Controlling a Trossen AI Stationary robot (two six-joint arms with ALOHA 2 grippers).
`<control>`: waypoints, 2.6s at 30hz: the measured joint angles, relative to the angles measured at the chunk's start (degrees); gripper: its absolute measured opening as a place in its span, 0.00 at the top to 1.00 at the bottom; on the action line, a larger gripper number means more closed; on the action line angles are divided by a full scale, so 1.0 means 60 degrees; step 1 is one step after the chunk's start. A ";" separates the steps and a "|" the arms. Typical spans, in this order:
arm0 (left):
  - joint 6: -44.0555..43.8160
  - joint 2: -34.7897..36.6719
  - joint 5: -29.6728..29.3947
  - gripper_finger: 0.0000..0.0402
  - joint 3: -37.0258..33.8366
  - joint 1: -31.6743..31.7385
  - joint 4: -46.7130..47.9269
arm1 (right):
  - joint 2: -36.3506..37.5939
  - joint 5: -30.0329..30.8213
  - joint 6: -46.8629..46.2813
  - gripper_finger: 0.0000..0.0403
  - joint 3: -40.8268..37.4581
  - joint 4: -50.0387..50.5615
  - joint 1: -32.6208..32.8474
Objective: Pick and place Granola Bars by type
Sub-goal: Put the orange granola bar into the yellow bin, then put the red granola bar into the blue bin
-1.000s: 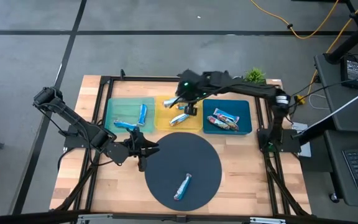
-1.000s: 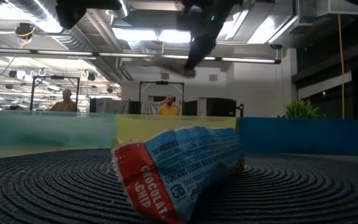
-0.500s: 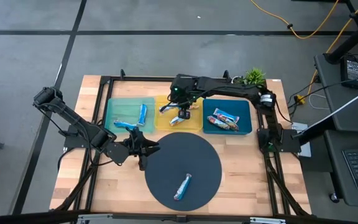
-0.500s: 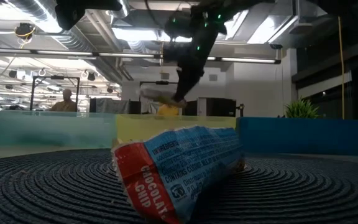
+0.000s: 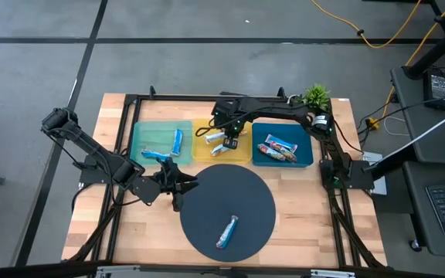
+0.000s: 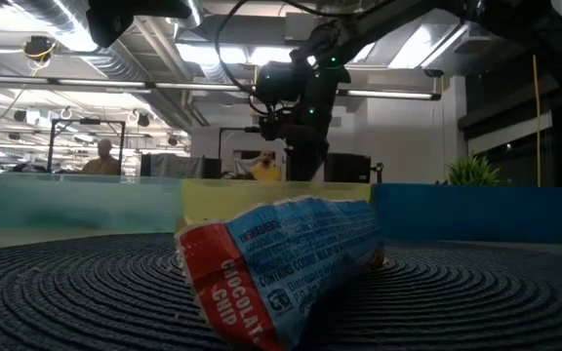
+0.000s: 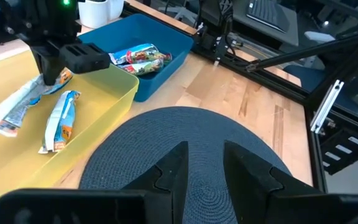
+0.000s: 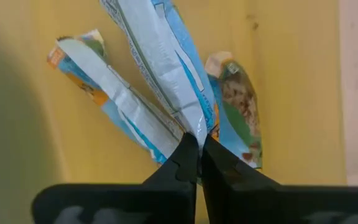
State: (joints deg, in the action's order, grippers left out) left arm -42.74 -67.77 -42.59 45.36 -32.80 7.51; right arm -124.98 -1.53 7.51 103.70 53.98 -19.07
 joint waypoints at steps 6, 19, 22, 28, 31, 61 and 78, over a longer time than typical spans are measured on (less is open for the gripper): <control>0.0204 0.0000 -0.0002 0.77 0.0000 0.0000 0.0003 | -0.0012 -0.0009 -0.0178 0.93 0.0000 0.0105 0.0000; 0.0255 0.0000 0.0002 0.77 0.0000 0.0000 0.0011 | 0.0257 0.0153 -0.0745 0.57 0.0004 0.0473 0.0037; 0.0326 0.0000 0.0015 0.77 0.0000 0.0000 0.0015 | 0.0635 0.0691 -0.0814 0.56 0.0004 0.0595 0.0194; 0.0331 0.0000 0.0590 0.77 0.0000 -0.0077 0.0014 | 0.1971 0.1626 -0.1739 0.60 0.0007 0.1257 0.1115; 0.0335 -0.0085 0.1374 0.77 0.0004 -0.0109 0.0009 | 0.2717 0.2345 -0.2148 0.63 0.0007 0.1406 0.1977; 0.2572 -0.3549 0.7466 0.57 0.1093 0.0398 -0.2028 | 0.4297 0.6865 -0.7671 0.69 0.0011 0.3261 0.9186; -0.0934 -0.7118 0.6256 0.54 0.4456 0.0678 -0.1045 | 0.5922 0.7620 -0.5391 0.69 -0.0004 0.3899 1.0758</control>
State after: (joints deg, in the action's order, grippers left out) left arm -48.34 -110.48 -5.05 72.10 -28.73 1.24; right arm -89.45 44.19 -24.84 103.68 77.37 45.48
